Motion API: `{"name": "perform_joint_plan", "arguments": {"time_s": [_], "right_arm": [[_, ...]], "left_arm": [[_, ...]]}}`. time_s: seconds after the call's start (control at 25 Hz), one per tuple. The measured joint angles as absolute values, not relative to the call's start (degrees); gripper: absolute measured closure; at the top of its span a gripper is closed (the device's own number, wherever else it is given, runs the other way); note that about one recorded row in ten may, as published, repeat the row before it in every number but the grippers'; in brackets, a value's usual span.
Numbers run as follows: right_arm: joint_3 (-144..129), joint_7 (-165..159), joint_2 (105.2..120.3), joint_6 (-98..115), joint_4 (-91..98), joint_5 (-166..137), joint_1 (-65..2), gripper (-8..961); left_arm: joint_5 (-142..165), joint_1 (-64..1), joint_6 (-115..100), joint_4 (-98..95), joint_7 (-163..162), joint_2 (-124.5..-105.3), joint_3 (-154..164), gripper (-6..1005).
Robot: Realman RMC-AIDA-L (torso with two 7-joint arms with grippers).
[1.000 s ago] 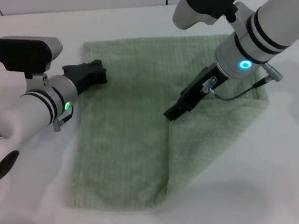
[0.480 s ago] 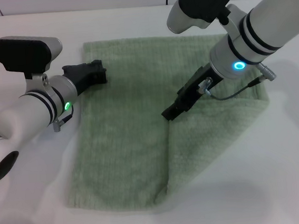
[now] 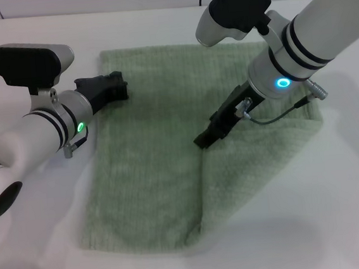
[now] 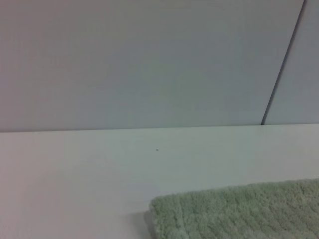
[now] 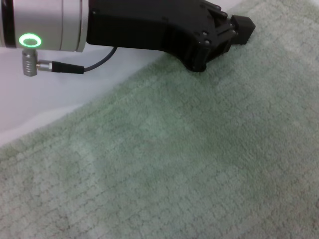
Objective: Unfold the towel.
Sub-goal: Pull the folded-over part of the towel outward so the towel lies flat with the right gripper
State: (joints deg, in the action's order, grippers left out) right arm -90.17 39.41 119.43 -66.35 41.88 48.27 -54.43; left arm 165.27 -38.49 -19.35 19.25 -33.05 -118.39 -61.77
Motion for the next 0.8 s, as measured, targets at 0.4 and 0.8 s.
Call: {"name": "perform_joint_plan", "arguments": {"time_s": [0.4, 0.8], "right_arm": [[-90.63, 39.45, 119.44, -66.63, 41.83, 48.26, -55.01, 460], [-90.62, 39.57, 119.35, -66.67, 41.56, 47.8, -55.02, 837]], "left_arm": [[165.33, -38.49, -19.43, 19.25, -33.05, -118.32, -61.99, 936], [165.32, -38.5, -19.43, 19.25, -33.05, -118.29, -62.12, 932]]}}
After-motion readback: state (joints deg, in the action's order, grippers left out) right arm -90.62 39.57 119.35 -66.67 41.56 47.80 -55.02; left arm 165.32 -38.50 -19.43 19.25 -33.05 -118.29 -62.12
